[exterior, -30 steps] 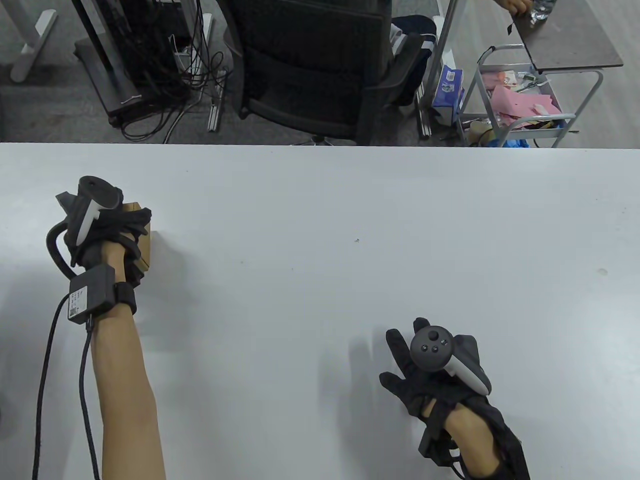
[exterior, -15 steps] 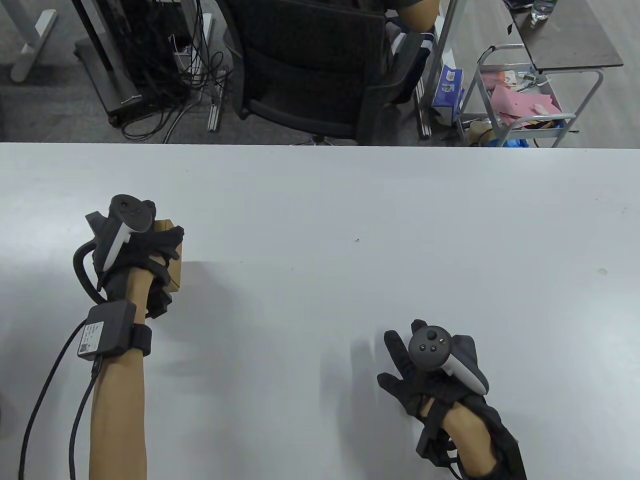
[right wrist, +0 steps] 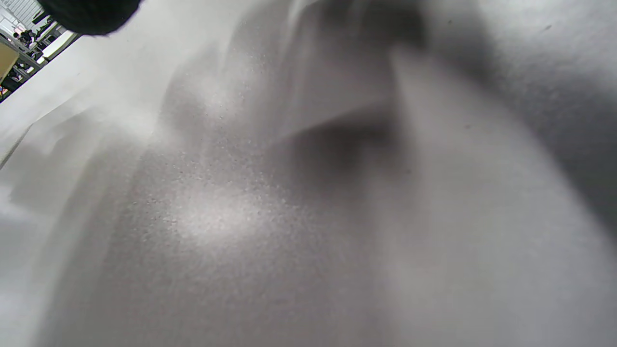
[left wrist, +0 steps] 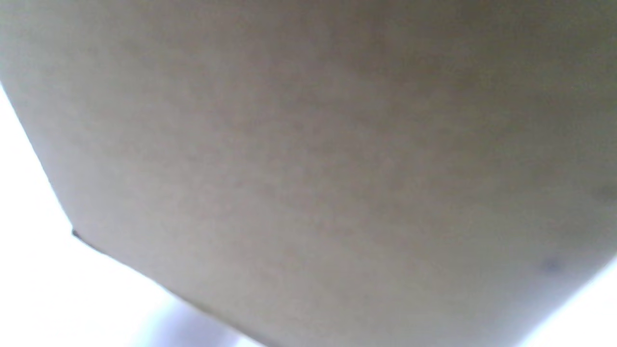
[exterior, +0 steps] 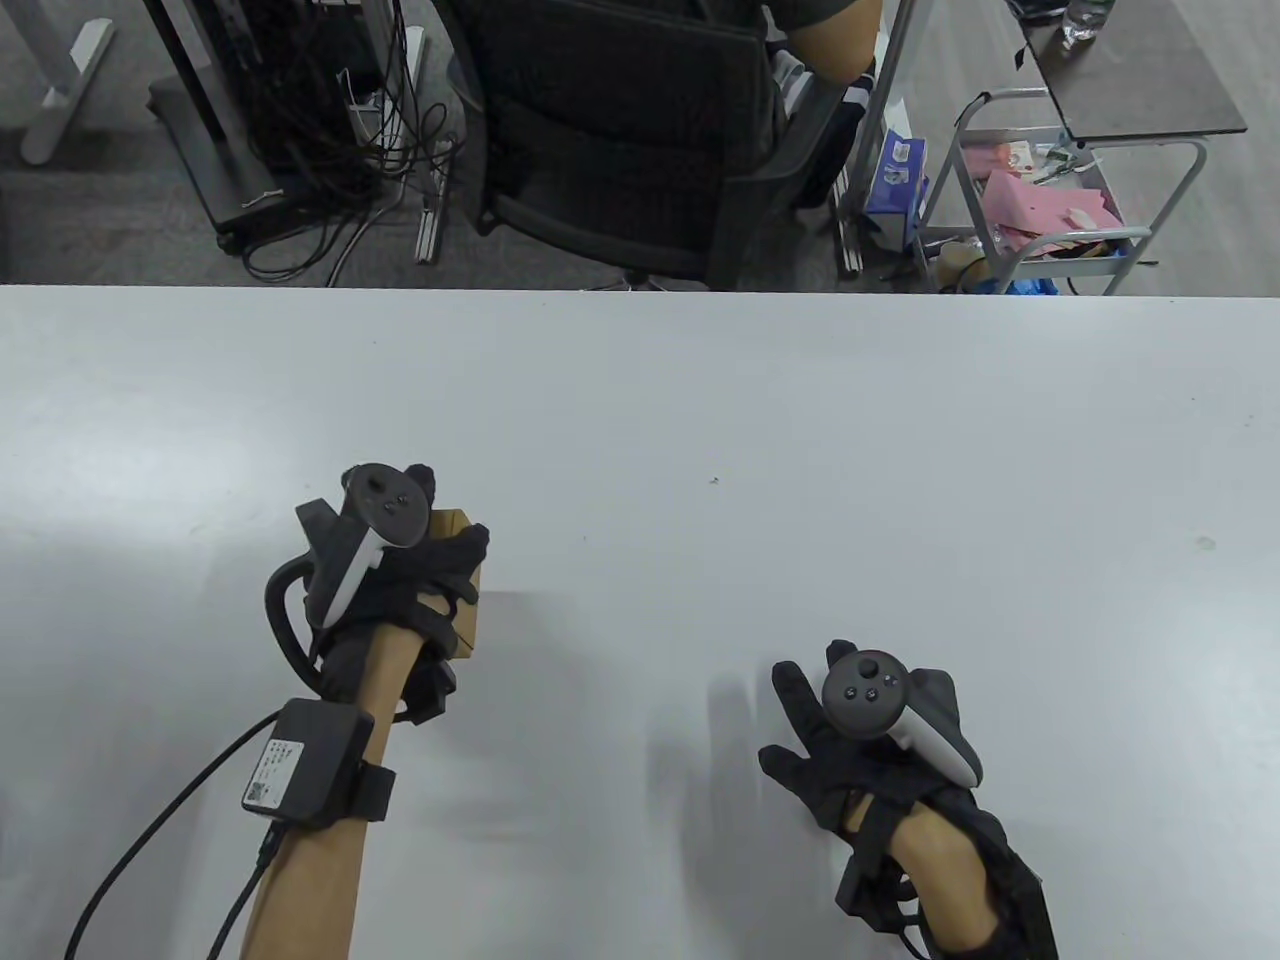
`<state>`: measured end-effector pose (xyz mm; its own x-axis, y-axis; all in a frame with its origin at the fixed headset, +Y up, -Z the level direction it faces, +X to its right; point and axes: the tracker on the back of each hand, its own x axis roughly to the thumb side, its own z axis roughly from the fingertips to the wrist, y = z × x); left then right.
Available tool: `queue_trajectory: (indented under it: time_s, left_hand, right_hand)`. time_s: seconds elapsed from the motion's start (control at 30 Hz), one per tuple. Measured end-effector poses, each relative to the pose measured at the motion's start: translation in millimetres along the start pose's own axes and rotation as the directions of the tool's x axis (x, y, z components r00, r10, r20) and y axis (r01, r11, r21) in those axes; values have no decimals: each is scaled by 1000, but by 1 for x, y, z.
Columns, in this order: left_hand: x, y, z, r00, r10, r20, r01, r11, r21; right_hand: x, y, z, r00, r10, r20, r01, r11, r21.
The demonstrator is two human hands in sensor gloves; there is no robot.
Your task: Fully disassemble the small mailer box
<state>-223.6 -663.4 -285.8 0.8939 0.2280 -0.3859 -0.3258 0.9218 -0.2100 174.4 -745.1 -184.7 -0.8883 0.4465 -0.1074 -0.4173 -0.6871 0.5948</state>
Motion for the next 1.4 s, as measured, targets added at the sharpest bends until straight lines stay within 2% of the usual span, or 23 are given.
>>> queue_trajectory:
  time_s: [0.27,0.37,0.53,0.83,0.93,1.17,1.27,1.4]
  left_hand:
    - [47,-27,57,999,14,48,-12,999,-40]
    - [64,-36,77,997,26,70,-24,999,-28]
    - [93,-53,100,997,10,75,-6,999,-46]
    - [122,-67,115,994,-80,77,85,994,-62]
    - [122,-71,116,994,-89,69,92,995,-43]
    - [115,-87,111,995,-84,62,90,991,-99]
    - [113,-97,108,992,-117,55,123,984,-129]
    - [118,-101,109,984,-165,68,172,978,-114]
  right_hand:
    - [-1,-1,0,1000,-3,4,3,1000,4]
    - [-1,-4,3,1000,-9,13,9,1000,-7]
    - [0,-7,6,1000,-15,25,15,1000,-24]
    - [-2,-11,6,999,-26,26,27,999,-36]
    - [-3,-12,7,999,-25,24,26,999,-40]
    - [-3,-11,6,999,-25,23,25,999,-38]
    - [-5,-9,4,1000,-17,8,17,1000,-23]
    - [-5,-8,2,1000,-14,0,14,1000,-19]
